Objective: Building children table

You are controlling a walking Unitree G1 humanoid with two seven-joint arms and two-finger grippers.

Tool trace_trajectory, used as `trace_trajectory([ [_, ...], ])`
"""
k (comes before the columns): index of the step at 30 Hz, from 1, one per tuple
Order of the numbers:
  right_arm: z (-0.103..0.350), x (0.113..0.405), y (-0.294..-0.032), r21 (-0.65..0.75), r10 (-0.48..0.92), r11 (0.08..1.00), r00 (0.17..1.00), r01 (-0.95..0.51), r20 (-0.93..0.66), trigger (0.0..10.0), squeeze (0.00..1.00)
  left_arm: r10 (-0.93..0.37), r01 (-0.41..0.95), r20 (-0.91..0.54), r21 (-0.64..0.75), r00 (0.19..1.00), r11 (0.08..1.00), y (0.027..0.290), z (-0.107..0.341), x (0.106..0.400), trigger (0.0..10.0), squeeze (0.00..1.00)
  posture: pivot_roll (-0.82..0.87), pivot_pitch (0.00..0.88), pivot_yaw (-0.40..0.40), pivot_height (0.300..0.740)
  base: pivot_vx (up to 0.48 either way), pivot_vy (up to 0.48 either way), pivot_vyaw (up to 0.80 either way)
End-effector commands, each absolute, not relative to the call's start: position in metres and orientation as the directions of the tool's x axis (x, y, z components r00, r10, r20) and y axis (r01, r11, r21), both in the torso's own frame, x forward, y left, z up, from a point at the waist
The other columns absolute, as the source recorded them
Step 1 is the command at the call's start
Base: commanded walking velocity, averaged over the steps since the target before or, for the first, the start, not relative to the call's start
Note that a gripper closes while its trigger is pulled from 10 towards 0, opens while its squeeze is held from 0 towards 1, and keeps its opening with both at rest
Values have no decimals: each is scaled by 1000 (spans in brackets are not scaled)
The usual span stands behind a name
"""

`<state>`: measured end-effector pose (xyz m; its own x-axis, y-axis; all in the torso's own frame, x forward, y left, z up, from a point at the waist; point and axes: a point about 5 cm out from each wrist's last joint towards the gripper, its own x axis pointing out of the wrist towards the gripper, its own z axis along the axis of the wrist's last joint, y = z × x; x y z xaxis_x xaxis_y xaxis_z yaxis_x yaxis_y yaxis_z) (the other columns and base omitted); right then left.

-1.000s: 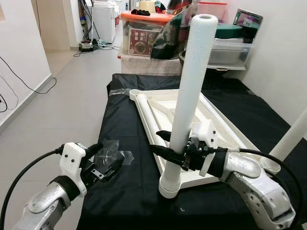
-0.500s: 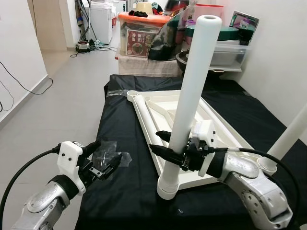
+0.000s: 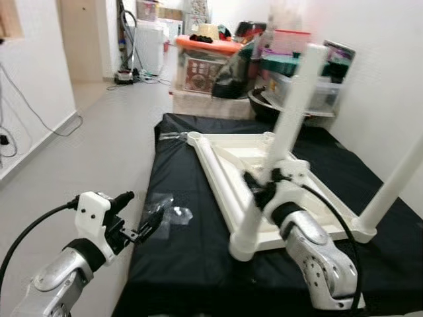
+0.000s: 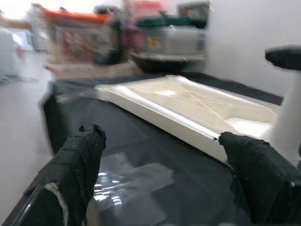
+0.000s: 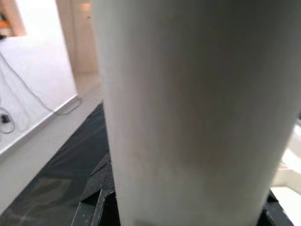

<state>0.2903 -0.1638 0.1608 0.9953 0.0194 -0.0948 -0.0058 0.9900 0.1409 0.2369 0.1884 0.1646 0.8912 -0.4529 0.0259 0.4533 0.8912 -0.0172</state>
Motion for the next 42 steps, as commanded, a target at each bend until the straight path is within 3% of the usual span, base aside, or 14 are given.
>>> trace_trajectory([
  [1, 121, 277, -180, 81, -153, 979, 937, 187, -313, 10000, 0, -431, 430, -19, -28, 902, 902, 192, 155, 236, 10000, 0, 92, 0, -103, 740, 0, 0, 0],
  [6, 125, 274, -183, 56, -240, 961, 915, 272, -326, 10000, 0, -423, 423, -19, -23, 906, 906, 190, 155, 240, 10000, 0, 90, 0, -101, 740, 0, 0, 0],
  [37, 136, 288, -174, 145, -261, 939, 920, 312, -292, 10000, 16, -412, 412, -17, -8, 911, 911, 189, 152, 246, 10000, 0, 91, 0, -107, 740, 0, 0, 0],
  [38, 139, 288, -174, 169, -249, 938, 930, 301, -271, 10000, 678, -413, 413, -16, -8, 911, 911, 188, 152, 246, 10000, 0, 89, 0, -106, 740, 0, 0, 0],
  [41, 139, 288, -174, 169, -249, 938, 930, 301, -271, 10000, 678, -413, 413, -16, -8, 911, 911, 188, 152, 246, 10000, 0, 89, 0, -106, 740, 0, 0, 0],
  [42, 149, 289, -174, 205, -235, 938, 948, 278, -213, 10000, 1000, -415, 415, -16, -7, 910, 910, 189, 152, 247, 10000, 0, 89, 0, -106, 740, 0, 0, 0],
])
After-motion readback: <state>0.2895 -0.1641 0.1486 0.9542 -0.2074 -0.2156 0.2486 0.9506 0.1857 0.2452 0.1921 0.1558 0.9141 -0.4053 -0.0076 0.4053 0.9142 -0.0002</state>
